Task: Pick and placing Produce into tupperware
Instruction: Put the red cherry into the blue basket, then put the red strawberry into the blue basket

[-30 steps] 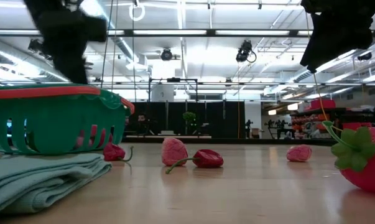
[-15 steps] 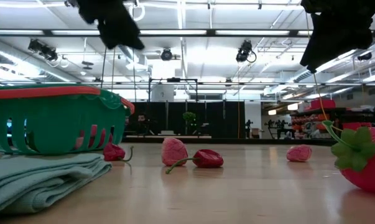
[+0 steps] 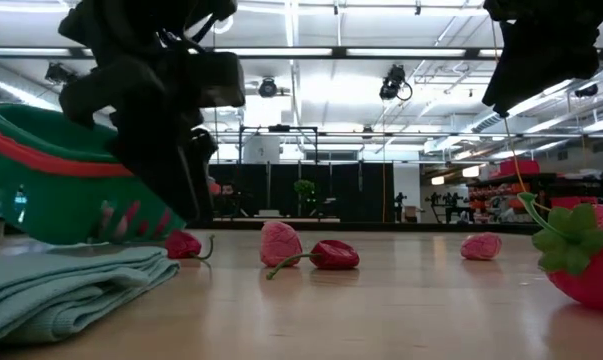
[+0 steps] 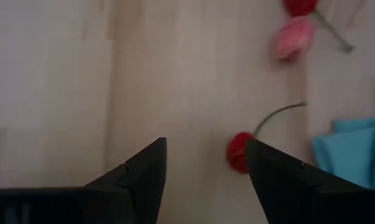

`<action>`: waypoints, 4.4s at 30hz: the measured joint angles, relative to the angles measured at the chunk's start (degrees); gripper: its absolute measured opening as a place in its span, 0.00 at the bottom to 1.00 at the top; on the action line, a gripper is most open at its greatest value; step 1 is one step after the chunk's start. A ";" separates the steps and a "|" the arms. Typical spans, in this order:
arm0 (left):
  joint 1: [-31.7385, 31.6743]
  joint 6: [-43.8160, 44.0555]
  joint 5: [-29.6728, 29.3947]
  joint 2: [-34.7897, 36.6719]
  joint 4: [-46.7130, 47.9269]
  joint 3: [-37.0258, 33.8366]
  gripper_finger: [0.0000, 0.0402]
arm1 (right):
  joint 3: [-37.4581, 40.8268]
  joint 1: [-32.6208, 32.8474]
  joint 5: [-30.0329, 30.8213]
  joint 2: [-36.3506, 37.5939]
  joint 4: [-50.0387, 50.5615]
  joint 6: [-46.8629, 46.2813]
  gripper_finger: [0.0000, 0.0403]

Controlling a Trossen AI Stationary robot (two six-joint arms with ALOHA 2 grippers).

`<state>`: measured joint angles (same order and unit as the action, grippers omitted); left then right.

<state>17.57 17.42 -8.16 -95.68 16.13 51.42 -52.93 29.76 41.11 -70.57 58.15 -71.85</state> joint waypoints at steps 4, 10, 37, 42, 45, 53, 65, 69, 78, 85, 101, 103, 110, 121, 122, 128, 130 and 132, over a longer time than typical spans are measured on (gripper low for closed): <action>0.52 -0.04 2.49 0.25 -2.29 0.02 0.58 | 0.00 0.00 0.00 0.00 0.00 0.03 0.45; 1.70 -0.04 3.97 1.34 -0.63 2.28 0.57 | 0.00 0.00 0.04 0.02 0.04 0.07 0.45; 2.82 0.99 0.81 -7.34 12.73 10.08 0.54 | 0.02 0.00 0.01 0.02 -0.04 0.13 0.45; 1.80 1.42 0.66 -7.93 12.71 10.08 0.53 | 0.02 0.00 0.02 0.02 -0.13 0.11 0.45; 1.82 2.32 0.69 -7.93 12.67 10.08 0.50 | 0.02 0.00 0.02 0.02 -0.15 0.13 0.45; 2.26 4.49 0.93 -7.93 12.80 10.08 0.28 | 0.02 -0.01 0.02 0.02 -0.15 0.39 0.45; 2.15 4.18 -0.92 -6.88 17.40 14.28 0.02 | 0.02 -0.01 0.01 0.02 -0.15 0.46 0.45; 2.15 3.78 -5.15 -6.86 30.85 22.91 0.01 | 0.02 0.00 0.02 0.02 -0.17 0.46 0.45; 2.20 18.50 -25.67 -6.57 71.05 37.15 0.01 | 0.02 0.00 0.00 0.02 -0.15 0.48 0.45; -0.43 23.54 -23.36 1.82 72.65 29.37 0.01 | 0.02 0.04 -0.35 0.02 -0.32 0.46 0.45; -8.15 28.64 -13.83 39.93 42.59 -6.03 0.03 | 0.02 0.01 -0.92 0.00 -1.11 0.46 0.45; -8.17 26.16 -12.56 40.87 39.32 -8.35 0.06 | 0.02 0.00 -0.90 0.00 -1.16 0.53 0.45; -8.15 25.41 -12.27 38.05 37.81 -11.91 0.29 | 0.02 0.00 -0.88 0.00 -6.34 1.66 0.45; -8.14 16.26 -12.60 38.04 29.60 -7.24 0.50 | 0.02 3.06 -8.54 -0.93 -17.54 8.14 0.45; -8.14 15.38 -12.57 38.04 29.57 -5.65 0.50 | 0.05 3.91 -9.08 -1.62 -17.62 7.25 0.45; -7.91 10.42 -12.60 37.95 27.32 4.76 0.45 | 2.66 8.44 -20.11 -6.94 -17.51 2.03 0.45; -7.62 6.91 -12.57 37.91 25.07 6.62 0.44 | 3.21 9.24 -24.55 -8.23 -17.29 3.37 0.45; -7.56 3.67 -12.59 37.93 22.53 7.68 0.43 | 3.26 9.76 -27.24 -9.04 -17.44 6.62 0.45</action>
<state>10.02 21.10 -20.75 -57.76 38.66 59.10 -49.67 39.52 13.86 -79.60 40.71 -65.24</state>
